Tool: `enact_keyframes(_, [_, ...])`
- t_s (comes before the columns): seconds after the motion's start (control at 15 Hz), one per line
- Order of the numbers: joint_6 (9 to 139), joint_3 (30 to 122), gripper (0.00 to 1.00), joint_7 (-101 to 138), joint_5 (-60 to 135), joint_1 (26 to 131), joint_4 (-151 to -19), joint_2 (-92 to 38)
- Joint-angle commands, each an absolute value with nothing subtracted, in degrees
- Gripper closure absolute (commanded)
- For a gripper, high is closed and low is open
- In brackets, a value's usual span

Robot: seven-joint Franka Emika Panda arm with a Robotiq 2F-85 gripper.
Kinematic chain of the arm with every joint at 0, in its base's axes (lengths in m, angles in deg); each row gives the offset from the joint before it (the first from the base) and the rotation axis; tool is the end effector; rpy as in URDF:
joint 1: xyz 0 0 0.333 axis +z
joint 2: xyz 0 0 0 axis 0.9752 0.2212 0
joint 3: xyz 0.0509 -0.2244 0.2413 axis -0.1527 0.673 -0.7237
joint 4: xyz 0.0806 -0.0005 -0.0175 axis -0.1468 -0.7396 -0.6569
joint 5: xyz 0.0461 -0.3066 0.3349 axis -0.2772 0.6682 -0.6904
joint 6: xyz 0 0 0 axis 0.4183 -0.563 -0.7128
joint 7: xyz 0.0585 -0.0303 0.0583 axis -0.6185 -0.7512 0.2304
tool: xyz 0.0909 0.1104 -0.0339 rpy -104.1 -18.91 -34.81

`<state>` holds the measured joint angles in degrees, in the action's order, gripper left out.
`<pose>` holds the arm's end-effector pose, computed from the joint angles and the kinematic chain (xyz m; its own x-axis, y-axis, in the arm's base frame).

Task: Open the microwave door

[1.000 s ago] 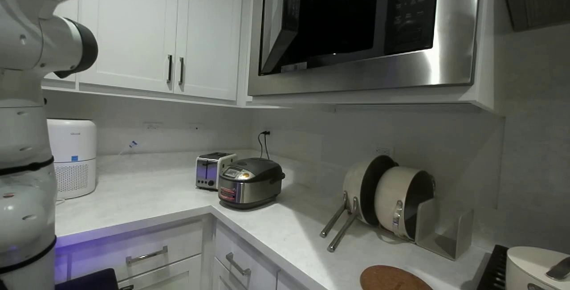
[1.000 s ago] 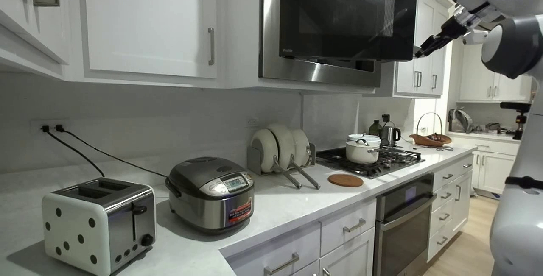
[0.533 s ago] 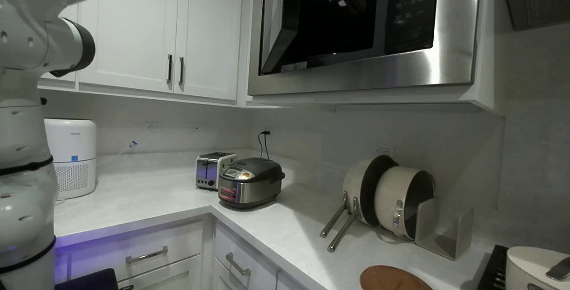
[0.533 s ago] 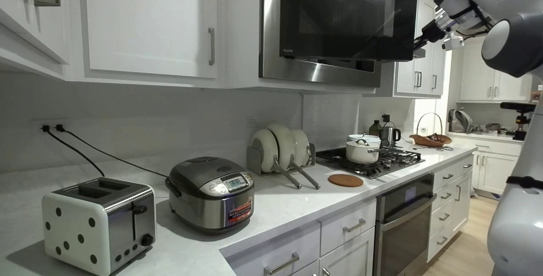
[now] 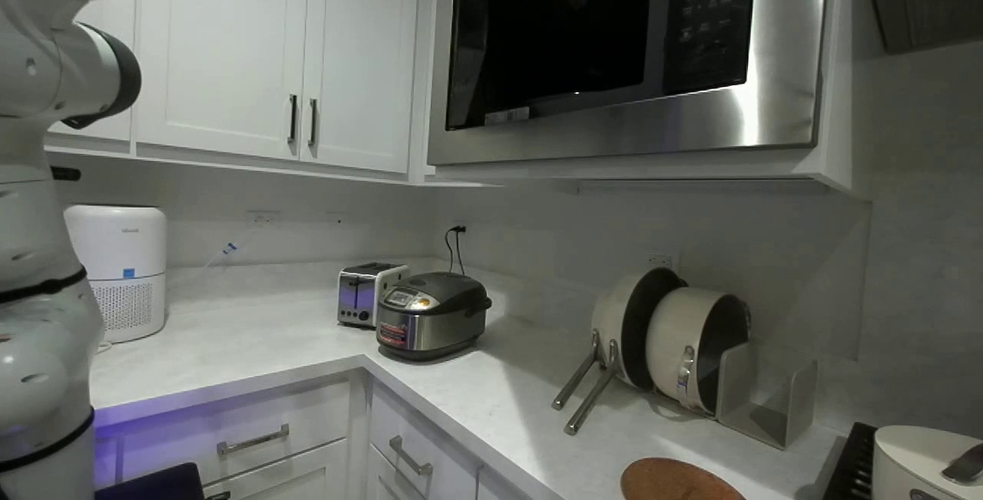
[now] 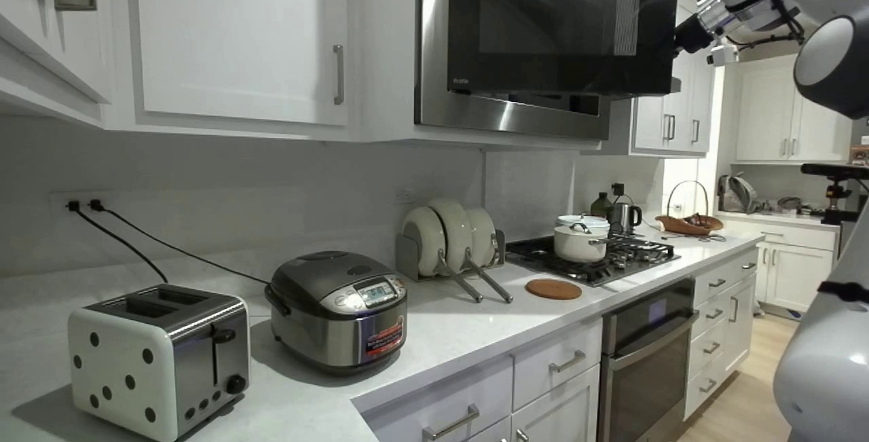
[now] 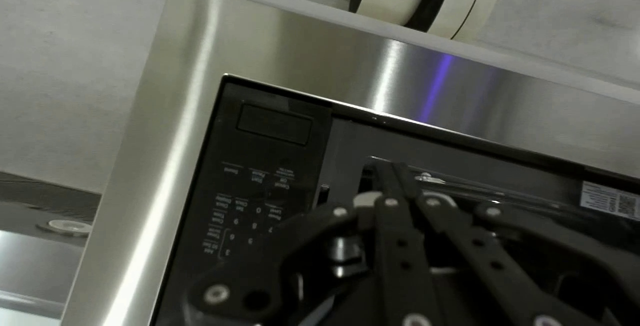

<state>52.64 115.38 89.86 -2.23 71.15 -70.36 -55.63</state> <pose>0.3670 -0.4474 0.8913 0.4594 0.2704 0.8461 0.0693 -0.9606 0.2693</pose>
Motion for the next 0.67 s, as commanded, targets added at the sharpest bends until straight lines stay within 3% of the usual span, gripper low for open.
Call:
enact_keyframes(0.0, [48.01,113.27,1.0,87.66,-0.66,69.77,-70.31,-58.23])
enact_keyframes(0.6, [39.01,111.26,1.0,84.77,6.14,70.39,-69.03,-61.17])
